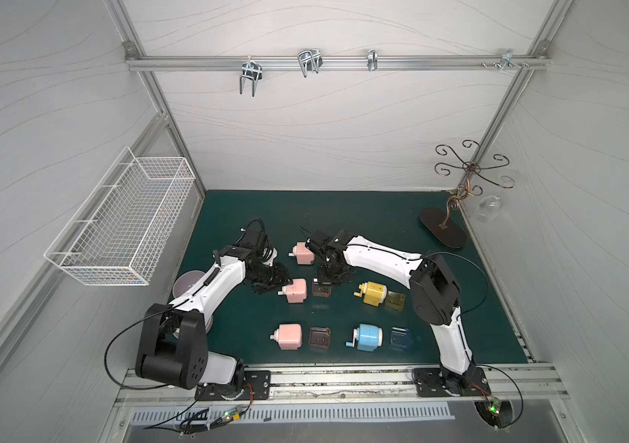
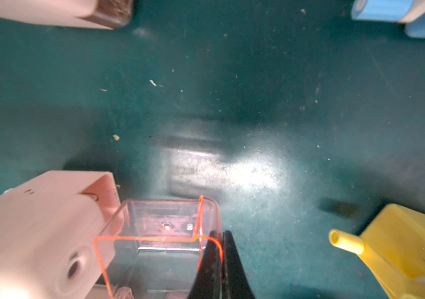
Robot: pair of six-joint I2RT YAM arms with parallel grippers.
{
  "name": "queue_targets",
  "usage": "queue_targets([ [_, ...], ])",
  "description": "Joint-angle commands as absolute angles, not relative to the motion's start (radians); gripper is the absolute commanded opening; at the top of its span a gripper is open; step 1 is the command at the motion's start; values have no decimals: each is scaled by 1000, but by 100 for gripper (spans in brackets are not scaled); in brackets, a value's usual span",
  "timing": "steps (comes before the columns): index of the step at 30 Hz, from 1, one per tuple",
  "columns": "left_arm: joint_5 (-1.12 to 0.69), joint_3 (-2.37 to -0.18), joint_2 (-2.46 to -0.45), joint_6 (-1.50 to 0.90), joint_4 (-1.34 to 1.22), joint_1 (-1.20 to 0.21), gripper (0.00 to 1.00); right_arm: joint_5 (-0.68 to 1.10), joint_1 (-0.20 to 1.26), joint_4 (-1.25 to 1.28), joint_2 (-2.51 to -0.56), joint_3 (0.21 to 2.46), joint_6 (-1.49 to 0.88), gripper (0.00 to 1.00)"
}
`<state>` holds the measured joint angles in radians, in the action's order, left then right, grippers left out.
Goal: Put the tray back into the pencil sharpener
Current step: Pick up the container from the center of the board, then close the container of the pencil sharpener.
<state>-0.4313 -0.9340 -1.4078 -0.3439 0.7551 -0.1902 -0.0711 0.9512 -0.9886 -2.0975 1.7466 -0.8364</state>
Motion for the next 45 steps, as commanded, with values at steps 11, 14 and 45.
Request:
queue_targets([
  [11,-493,-940,-1457,-331,715,-192,63,-145,976,-1078,-2092,1762,-804,0],
  [14,-504,-940,-1465,-330,712,-192,62,-129,976,-1081,-2102,1763,-798,0],
  [45,-505,-942,-1491,-321,728,-194,51,-52,1005,-1158,-2214,1866,-843,0],
])
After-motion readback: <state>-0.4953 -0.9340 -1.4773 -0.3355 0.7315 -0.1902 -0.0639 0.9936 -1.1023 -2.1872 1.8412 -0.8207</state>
